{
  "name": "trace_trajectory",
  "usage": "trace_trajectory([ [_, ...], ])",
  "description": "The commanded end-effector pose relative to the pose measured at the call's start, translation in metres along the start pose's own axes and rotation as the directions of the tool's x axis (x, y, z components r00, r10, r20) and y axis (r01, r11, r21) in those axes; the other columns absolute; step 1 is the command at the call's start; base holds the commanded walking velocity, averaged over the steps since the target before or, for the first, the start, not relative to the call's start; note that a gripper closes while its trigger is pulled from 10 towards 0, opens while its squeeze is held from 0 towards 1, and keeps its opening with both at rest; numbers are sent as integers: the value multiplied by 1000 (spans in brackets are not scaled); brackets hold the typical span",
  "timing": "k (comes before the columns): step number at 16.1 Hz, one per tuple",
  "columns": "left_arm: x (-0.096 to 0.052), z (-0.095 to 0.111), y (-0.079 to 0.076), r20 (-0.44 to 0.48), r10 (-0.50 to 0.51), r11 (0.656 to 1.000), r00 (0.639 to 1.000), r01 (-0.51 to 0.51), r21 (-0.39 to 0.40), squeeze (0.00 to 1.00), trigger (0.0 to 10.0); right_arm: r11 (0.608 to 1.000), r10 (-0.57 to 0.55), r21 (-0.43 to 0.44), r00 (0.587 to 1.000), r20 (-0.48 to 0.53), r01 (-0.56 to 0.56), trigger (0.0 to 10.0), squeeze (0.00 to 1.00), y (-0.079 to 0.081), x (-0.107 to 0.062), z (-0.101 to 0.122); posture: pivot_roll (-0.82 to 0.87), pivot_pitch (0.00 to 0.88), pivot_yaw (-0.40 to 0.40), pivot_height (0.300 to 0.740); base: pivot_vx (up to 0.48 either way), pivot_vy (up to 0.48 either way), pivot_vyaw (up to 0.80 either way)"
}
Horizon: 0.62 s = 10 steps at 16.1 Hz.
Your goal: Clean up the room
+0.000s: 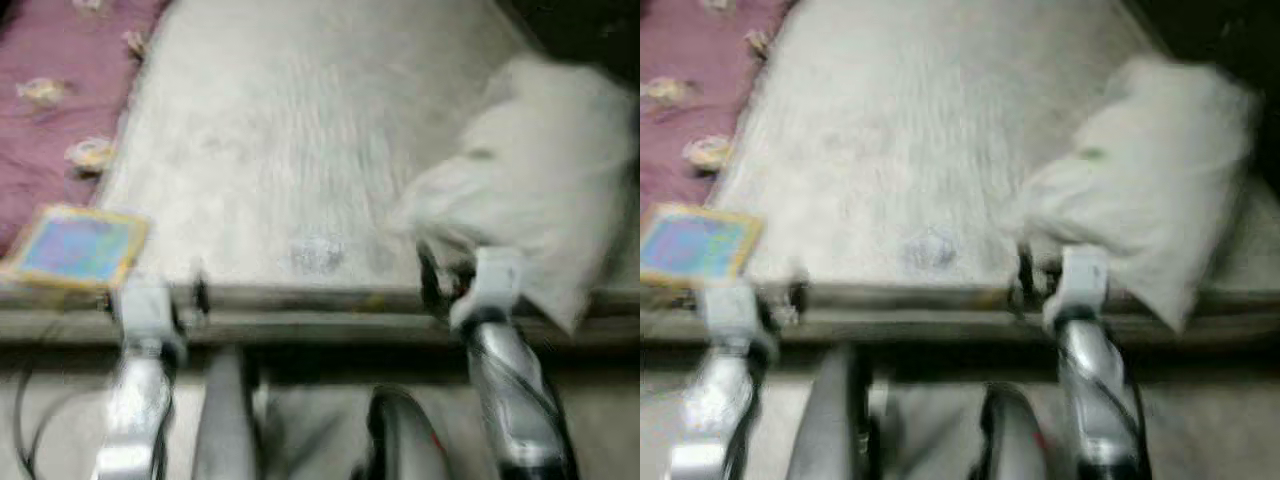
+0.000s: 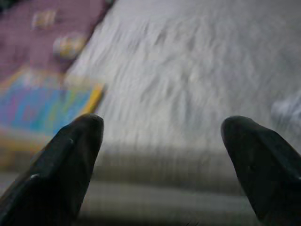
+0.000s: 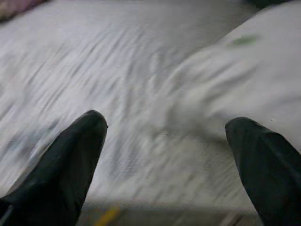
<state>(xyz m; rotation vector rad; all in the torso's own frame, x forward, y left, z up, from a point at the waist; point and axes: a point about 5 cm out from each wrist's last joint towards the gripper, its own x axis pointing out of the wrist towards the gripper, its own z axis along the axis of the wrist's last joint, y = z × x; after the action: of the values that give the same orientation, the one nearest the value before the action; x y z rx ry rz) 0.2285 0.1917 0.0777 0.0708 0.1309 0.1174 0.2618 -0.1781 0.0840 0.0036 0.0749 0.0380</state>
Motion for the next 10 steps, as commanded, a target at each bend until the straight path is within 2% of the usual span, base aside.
trace_trajectory([
  [1, 3, 10, 1, 39, 4, 1000, 999, -4, 1, 0, 10000, 1000, 30, -3, 999, 27, -30, 10000, 0, 4, 4, 8, 20, 158, -54, 599, 0, 0, 0],
  [3, 2, 10, 2, 34, 10, 1000, 999, -10, -9, 0, 10000, 999, 40, -7, 999, 22, -40, 10000, 0, 5, 4, 7, 20, 162, -56, 599, 0, 144, 0],
  [6, 1, 9, 1, 30, 6, 1000, 1000, -5, -15, 0, 10000, 999, 40, -8, 999, 17, -40, 10000, 0, 4, 3, 6, 16, 168, -54, 599, 0, 432, 0],
  [10, 3, 9, 0, 29, 0, 1000, 1000, 0, -11, 0, 10000, 999, 43, -10, 999, 15, -43, 10000, 0, 4, 2, 6, 13, 174, -54, 599, 0, 0, 0],
])
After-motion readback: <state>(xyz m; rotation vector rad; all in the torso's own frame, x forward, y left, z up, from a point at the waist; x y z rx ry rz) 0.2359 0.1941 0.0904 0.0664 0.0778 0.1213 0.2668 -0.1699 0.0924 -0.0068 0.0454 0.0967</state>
